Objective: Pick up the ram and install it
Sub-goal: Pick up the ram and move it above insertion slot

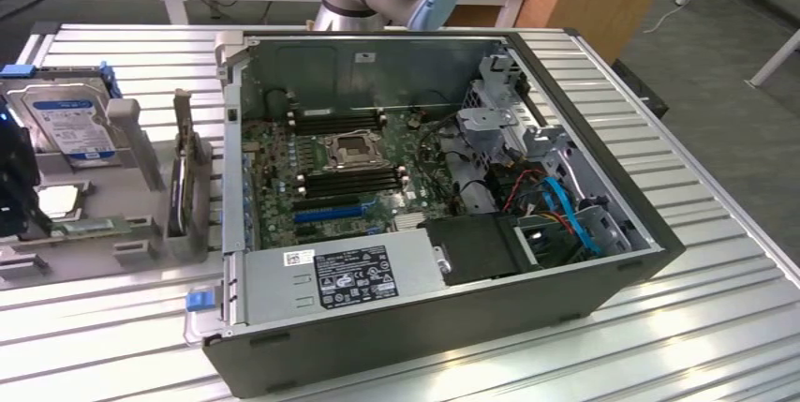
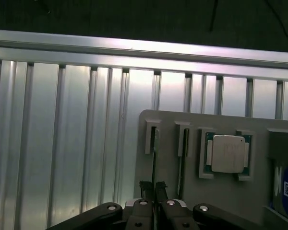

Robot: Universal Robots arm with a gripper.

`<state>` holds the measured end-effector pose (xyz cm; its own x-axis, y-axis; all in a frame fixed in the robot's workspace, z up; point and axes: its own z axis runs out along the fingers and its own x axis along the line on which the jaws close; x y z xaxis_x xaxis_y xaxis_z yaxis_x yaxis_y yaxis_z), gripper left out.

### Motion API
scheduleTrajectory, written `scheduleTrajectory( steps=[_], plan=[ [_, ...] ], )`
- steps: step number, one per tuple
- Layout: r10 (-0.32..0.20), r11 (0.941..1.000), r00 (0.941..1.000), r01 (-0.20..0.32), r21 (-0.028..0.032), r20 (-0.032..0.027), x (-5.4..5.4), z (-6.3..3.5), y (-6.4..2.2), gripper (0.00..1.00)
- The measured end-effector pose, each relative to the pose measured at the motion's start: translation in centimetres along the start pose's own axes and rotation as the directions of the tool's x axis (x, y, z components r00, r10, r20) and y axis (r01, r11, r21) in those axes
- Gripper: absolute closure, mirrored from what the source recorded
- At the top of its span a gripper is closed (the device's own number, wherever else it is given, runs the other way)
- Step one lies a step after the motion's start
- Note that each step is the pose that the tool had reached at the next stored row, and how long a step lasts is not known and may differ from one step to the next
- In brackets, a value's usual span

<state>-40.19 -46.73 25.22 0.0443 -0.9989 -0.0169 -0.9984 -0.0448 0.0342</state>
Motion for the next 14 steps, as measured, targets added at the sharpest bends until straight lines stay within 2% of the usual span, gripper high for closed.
scheduleTrajectory(
  steps=[14],
  plan=[
    [0.000, 1.0000, 1.0000, 0.000, 0.0000, 0.0000, -0.1, -6.38, 0.22, 0.87]
  ],
)
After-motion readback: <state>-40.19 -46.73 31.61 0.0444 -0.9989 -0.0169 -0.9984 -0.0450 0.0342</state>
